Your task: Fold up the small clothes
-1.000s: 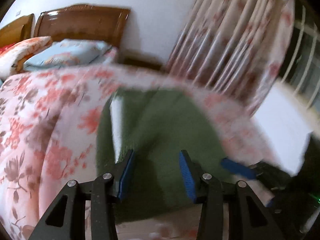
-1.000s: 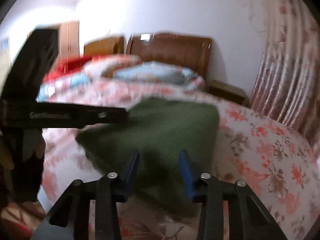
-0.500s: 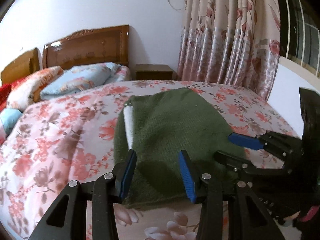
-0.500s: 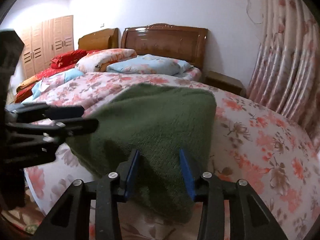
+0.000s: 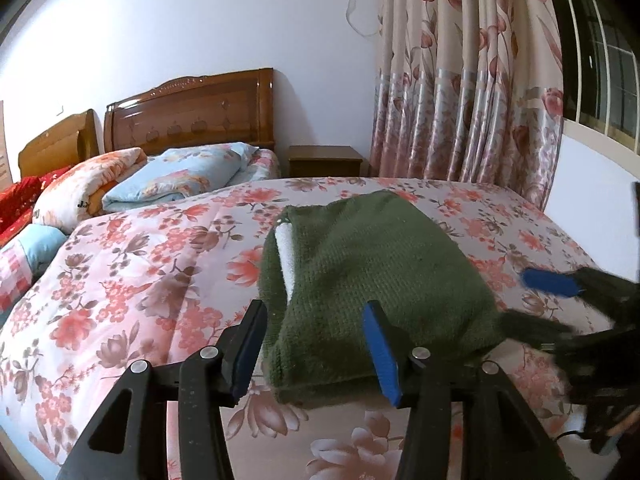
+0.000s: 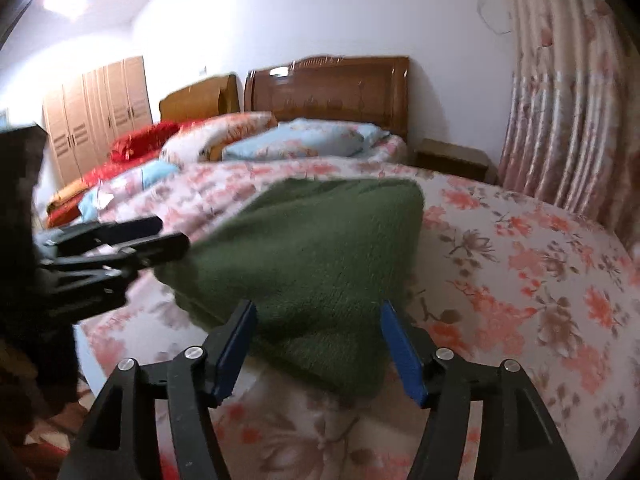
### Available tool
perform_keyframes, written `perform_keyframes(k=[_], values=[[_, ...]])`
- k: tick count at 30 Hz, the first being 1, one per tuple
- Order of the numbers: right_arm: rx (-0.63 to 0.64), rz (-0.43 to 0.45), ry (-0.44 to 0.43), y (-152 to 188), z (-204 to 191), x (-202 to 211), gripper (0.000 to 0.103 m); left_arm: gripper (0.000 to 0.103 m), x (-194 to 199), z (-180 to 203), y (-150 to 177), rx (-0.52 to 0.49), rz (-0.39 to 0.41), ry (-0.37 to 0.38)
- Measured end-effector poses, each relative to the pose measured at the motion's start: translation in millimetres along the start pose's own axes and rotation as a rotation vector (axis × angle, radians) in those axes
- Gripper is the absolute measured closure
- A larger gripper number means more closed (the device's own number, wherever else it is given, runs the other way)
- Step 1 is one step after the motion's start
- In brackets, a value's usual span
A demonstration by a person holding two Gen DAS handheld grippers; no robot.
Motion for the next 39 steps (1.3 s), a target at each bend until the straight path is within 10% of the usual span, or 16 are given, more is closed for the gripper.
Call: perform_keyframes(k=[9,16,21,39], values=[[-0.081,0.218,-0.011,-16,1,110,0.0,0.051,32,1,-12,0.017,0.067,-0.05],[-0.196,0.321,-0.026,-9,-5,151,0.0,0.017,89,9,-31,0.009,0.236,-0.166],[-0.114,0.176,0.212,12,-3,111,0.0,0.014,90,25,-16,-0.021,0.215,-0.175],[-0.038,0.131,0.293,33,-13,90,0.0,0.014,88,37,15,-0.029,0.192,-0.173]])
Point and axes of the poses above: each gripper's, at about its wrist camera, not at the fingertips, and x roughly against the way its jaws point, z to its right, y to its underside, the point moved 10 cm from there along -x, roughly the way its jaws point, and after that the axes turned 4 degrees about y, right-handed, at the moved point
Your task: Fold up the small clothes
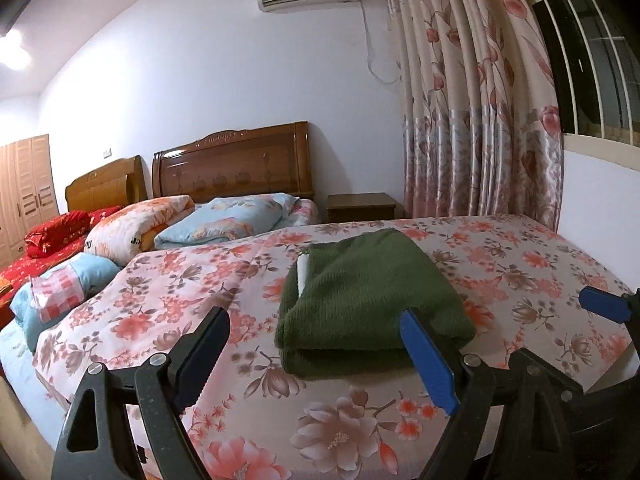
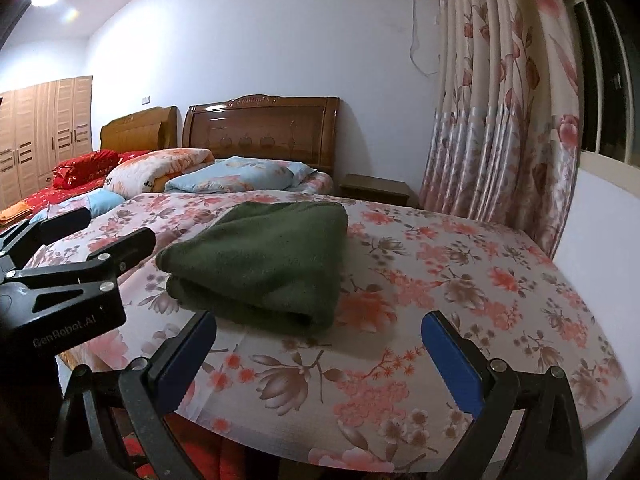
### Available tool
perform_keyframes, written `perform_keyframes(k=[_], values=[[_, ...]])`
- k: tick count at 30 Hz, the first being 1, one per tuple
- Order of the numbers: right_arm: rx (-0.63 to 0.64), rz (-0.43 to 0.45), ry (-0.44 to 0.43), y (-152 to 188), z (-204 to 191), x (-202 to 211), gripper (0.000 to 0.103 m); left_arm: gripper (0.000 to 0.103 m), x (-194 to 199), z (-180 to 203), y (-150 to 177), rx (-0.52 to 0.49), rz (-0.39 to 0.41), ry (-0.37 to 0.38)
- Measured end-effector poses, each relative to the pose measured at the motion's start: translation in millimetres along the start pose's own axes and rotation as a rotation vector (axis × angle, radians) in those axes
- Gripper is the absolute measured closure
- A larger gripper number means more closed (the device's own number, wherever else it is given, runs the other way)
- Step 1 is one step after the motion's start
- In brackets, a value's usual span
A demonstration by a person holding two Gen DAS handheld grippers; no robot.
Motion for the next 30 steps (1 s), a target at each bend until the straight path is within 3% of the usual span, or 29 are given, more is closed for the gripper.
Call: perform_keyframes(k=[30], values=[[0.007,-0.022,-0.013,4.5,-4.9,-3.7,0.0,0.014,-3.3,0.4,5.2,0.014,-0.017,0.006]])
Point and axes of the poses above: each gripper's, at about its wrist camera, not at the fingertips, and x roughly against the way its jaws point, z to its right, y to its underside, the point moved 10 cm from there along -x, roughly the way its jaws point, and after that the axes turned 4 degrees about y, right-handed, at the moved point
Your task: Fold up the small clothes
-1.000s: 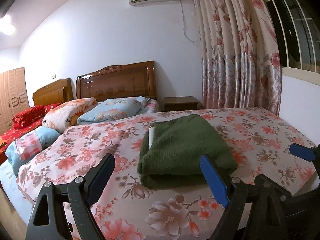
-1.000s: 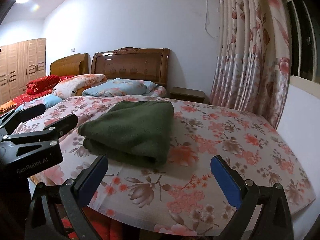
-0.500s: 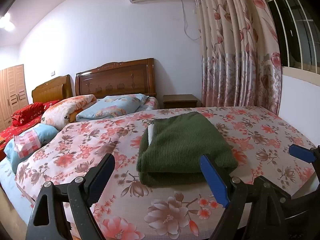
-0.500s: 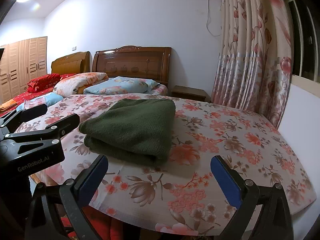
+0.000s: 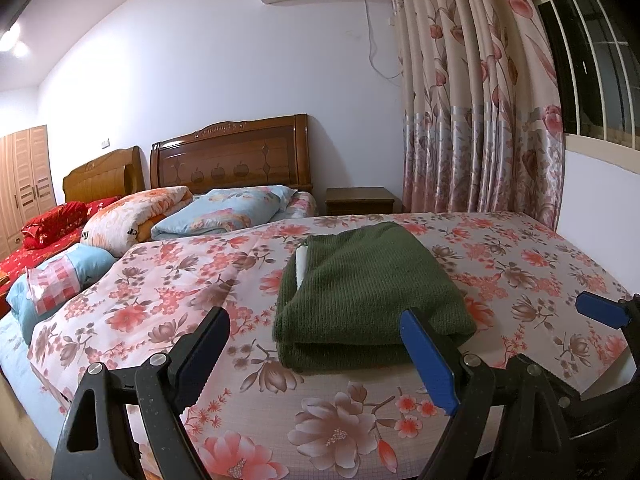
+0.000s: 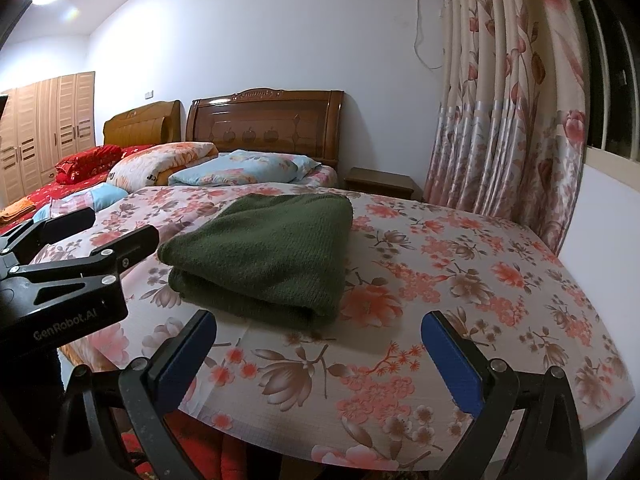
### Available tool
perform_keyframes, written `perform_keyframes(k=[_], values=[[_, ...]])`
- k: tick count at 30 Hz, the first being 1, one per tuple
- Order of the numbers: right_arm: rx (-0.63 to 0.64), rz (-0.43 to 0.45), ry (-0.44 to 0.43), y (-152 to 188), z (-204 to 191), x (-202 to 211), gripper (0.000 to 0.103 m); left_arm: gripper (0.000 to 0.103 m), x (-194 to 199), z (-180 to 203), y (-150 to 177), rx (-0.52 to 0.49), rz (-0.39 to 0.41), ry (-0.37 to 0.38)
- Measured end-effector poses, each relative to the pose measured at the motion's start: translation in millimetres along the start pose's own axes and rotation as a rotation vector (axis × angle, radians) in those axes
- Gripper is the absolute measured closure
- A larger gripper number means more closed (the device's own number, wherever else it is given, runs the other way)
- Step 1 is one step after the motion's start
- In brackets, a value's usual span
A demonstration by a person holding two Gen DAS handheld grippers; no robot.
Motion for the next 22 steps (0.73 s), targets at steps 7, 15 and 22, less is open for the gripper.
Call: perform_keyframes(k=[7,15,22], values=[[0.003,-0.005,-0.006,1,-1,-1,0.0,0.014,-1,-2,-1,-0.001,0.0,0.002],[0.005,-0.006,-0.009,2,-2,-2,0.0,0.014,-1,-2,-1,0.002,-0.003,-0.004],[0.005,-0.012,-0.012,3,-3,-3,0.0,0.015,-6,-1,9,0.017,-0.027,0.004]])
Point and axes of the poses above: each gripper's, at about its wrist camera, not at the fingertips, and x roughly against the way its jaws point, z to its right, y to its underside, the point moved 10 cm from there along -x, roughly the way its jaws point, and after that the axes turned 4 degrees about y, right-handed, at the moved point
